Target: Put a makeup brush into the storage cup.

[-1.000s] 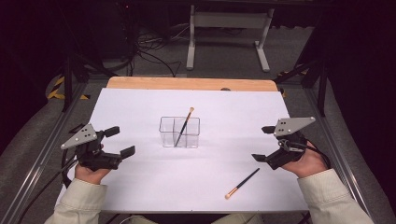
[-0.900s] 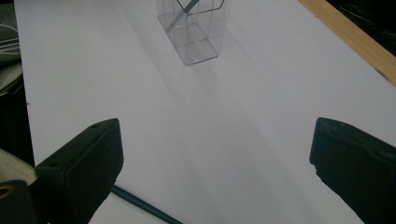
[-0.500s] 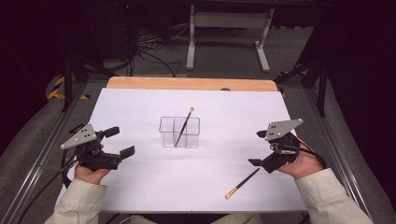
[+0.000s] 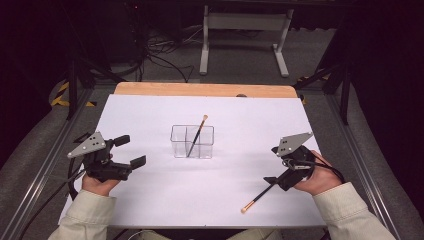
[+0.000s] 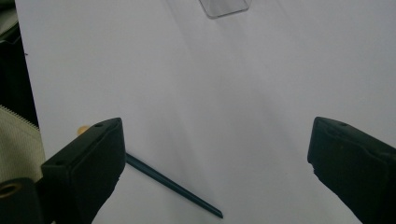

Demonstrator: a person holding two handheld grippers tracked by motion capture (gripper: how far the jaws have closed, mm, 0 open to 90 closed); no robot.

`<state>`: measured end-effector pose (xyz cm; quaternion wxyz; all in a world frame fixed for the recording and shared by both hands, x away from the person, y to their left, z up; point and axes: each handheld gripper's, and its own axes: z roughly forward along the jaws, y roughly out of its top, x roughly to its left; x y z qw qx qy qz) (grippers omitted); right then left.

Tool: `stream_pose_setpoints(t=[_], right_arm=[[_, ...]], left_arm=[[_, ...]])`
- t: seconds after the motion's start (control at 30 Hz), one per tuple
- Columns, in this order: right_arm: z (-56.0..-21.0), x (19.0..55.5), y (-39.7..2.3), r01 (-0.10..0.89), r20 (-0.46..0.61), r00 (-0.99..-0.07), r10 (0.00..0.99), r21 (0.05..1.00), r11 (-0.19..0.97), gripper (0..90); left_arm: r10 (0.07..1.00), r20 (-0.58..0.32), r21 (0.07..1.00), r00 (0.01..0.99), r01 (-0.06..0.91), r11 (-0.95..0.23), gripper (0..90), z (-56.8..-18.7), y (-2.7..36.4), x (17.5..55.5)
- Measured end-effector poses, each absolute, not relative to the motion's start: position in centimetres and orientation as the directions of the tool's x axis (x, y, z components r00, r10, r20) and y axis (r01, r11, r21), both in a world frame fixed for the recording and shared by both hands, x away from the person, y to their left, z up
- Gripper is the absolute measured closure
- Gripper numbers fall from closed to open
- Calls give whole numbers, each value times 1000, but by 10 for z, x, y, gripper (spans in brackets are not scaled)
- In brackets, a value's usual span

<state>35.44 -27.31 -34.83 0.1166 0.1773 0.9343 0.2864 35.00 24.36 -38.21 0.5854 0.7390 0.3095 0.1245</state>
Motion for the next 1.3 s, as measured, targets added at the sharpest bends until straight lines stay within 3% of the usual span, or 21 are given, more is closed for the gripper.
stream_pose_setpoints(t=[1.3], right_arm=[[-392,352,-254,258,-72,-947,313,411,874,148]], left_arm=[[600,-190,940,777,320,-117,7,-383,244,352]])
